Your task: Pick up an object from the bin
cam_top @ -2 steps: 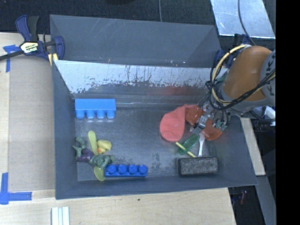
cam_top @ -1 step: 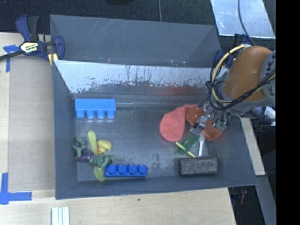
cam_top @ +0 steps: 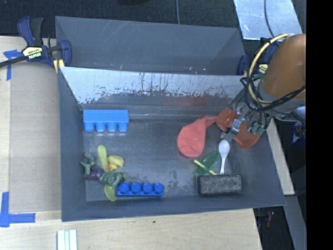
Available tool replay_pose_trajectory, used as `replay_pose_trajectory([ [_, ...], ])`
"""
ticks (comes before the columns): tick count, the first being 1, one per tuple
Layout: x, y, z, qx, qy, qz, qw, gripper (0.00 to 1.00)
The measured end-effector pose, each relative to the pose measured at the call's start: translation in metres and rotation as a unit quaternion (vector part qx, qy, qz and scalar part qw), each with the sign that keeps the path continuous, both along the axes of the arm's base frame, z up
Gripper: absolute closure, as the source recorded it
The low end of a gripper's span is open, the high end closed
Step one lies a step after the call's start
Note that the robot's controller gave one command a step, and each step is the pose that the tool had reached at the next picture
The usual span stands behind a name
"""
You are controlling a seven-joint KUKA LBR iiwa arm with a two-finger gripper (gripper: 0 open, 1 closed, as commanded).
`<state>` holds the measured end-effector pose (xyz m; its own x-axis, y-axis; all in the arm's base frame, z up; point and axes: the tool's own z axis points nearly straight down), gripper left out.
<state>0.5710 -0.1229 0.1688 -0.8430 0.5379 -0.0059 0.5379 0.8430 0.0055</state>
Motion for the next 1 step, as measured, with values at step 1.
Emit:
replay_pose_trajectory([
  [1,-0.0007,0.0131,0.0757,0.000,0.0015,0.001,1.0000,1.00],
])
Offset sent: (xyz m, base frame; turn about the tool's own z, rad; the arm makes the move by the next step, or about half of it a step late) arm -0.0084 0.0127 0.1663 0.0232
